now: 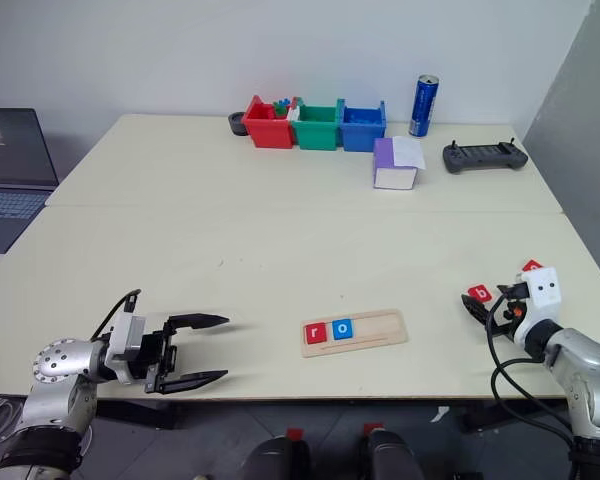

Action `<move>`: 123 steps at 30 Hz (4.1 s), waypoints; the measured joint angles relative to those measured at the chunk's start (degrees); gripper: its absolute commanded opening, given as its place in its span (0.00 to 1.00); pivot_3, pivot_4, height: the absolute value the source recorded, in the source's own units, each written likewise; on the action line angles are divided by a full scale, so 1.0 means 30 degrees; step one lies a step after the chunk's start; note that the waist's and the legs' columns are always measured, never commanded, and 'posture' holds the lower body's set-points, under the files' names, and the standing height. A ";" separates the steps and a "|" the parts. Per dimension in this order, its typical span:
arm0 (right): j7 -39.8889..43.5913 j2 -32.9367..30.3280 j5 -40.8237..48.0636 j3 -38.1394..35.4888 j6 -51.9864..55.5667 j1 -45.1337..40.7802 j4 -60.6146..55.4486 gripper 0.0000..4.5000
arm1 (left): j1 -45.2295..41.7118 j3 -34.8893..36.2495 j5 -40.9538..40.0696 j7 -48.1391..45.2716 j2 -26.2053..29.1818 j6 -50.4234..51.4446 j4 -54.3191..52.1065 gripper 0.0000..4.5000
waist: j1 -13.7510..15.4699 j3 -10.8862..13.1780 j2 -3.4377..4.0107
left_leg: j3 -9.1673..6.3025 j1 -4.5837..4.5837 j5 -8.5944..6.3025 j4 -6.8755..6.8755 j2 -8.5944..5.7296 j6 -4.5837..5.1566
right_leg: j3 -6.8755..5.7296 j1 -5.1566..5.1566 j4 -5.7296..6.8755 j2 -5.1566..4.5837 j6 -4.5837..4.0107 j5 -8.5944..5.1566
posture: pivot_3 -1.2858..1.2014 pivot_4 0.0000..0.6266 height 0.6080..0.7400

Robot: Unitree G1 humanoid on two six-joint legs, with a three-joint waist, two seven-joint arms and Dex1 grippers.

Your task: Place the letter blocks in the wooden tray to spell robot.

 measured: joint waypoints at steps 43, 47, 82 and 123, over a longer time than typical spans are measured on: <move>-0.7818 0.6000 -0.2861 0.3659 0.2515 0.4995 -0.9165 0.98 | -0.2079 -0.2124 -0.0245 -0.0012 0.0129 0.0490 0.0188 1.00 | -0.0036 -0.0051 -0.0015 | -0.0001 -0.0018 -0.0003 -0.0002 -0.0004 0.0002 | 0.0008 -0.0013 -0.0017 0.0000 0.0022 0.0010 | 0.52 0.24 1.00; -0.4831 0.2566 -0.1728 0.2306 0.2846 0.4621 -0.8928 0.98 | -0.2079 -0.2283 -0.0244 -0.0015 0.0128 0.0464 0.0230 1.00 | -0.0035 -0.0050 -0.0015 | 0.0008 -0.0010 -0.0012 0.0007 -0.0008 0.0021 | 0.0015 -0.0007 -0.0017 -0.0001 0.0025 0.0012 | 0.52 0.24 1.00; 1.6320 -0.4967 -0.5197 0.8859 -1.0635 -0.8373 1.1955 0.56 | -0.1183 -0.0885 -0.0204 -0.0017 0.0156 0.0476 0.0077 1.00 | -0.0054 -0.0042 -0.0011 | 0.0040 0.0030 -0.0015 0.0025 0.0019 0.0027 | 0.0023 0.0008 0.0010 0.0017 0.0005 0.0011 | 0.52 0.24 1.00; 1.4469 -0.0379 -0.6730 1.4318 -0.4768 -1.0856 0.3723 0.32 | 0.0896 -0.0594 -0.0014 0.0479 0.0393 0.0427 -0.2277 1.00 | -0.0061 -0.0038 0.0010 | 0.0036 -0.0006 -0.0018 0.0035 0.0008 0.0029 | 0.0010 -0.0023 0.0016 -0.0014 -0.0025 0.0010 | 0.52 0.24 1.00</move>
